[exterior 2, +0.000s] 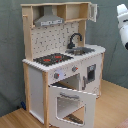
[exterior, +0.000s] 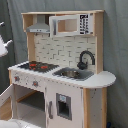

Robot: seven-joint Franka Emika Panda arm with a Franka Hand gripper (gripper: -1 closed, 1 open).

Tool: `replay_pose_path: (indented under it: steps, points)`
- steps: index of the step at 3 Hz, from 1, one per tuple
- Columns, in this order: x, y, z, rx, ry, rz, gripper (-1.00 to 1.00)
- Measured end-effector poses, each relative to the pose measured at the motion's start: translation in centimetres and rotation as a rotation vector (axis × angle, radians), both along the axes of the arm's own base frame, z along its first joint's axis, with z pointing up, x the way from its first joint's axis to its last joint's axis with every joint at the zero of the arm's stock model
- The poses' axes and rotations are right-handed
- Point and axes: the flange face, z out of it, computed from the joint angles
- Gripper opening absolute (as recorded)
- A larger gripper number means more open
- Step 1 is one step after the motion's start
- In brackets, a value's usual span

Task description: Play with the kitchen

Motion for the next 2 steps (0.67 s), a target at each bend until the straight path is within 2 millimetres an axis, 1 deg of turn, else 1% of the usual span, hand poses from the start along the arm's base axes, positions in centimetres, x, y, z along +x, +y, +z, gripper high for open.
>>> replay_pose_path:
  steps: [1,2]
  points:
    - [0.8,-2.8,2.3,0.105,-0.064,-0.015,1.0]
    - [1.6,-5.8,4.1,0.215,-0.119,-0.028,1.0]
